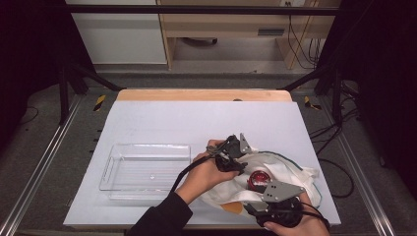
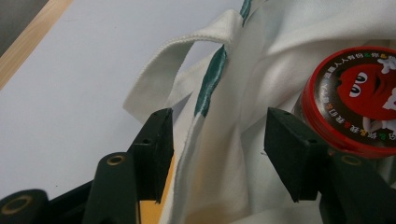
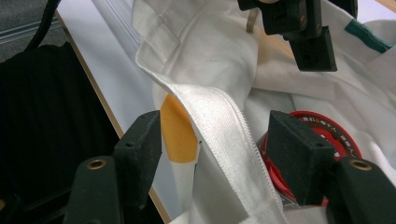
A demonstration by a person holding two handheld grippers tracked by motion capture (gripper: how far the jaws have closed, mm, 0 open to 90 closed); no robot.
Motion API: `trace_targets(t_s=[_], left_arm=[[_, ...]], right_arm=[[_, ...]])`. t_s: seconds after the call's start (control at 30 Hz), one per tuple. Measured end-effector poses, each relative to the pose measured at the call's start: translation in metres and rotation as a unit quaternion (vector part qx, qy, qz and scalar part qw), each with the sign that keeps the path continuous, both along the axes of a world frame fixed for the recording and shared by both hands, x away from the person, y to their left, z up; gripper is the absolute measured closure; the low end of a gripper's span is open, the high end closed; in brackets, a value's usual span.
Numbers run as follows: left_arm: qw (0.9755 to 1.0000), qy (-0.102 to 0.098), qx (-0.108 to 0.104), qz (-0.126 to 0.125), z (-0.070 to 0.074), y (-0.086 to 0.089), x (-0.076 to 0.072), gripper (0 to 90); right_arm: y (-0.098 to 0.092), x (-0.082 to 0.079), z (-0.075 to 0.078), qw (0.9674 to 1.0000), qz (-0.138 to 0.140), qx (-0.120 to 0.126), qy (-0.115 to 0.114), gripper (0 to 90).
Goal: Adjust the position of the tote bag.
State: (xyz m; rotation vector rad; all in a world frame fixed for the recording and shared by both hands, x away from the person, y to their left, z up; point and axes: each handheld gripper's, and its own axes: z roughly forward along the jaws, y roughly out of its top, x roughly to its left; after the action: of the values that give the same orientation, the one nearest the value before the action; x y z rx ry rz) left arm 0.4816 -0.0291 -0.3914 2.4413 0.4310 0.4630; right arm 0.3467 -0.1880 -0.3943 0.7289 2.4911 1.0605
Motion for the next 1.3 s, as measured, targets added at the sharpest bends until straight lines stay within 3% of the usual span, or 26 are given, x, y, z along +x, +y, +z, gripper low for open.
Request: trace_targets(t_s=[0.37,0.57,0.8,0.93,1.3], left_arm=[[0.9999,0.009,0.011,-0.009,-0.006,-0.006,0.002,46.7],[0.9998,0.010,0.015,-0.010,-0.008,-0.009,0.001,49.2],[0.9998,0.008,0.016,-0.005,-0.008,-0.006,0.003,74.1],[0.9998,0.010,0.013,0.008,-0.004,-0.003,0.008,84.4],[0.9996,-0.003,0.015,0.024,-0.003,-0.006,0.014,86.8]], right_arm=[[0.003,0.004,-0.006,0.9998,-0.009,-0.018,-0.007,52.2],[0.004,0.007,-0.008,0.9996,-0.012,-0.021,-0.015,69.5],[0.005,0.003,-0.007,0.9997,0.002,-0.014,-0.018,84.5],[0.007,0.001,-0.007,0.9998,0.016,-0.004,-0.007,87.3],[0.010,-0.006,-0.021,0.9961,0.070,0.032,0.044,88.1]])
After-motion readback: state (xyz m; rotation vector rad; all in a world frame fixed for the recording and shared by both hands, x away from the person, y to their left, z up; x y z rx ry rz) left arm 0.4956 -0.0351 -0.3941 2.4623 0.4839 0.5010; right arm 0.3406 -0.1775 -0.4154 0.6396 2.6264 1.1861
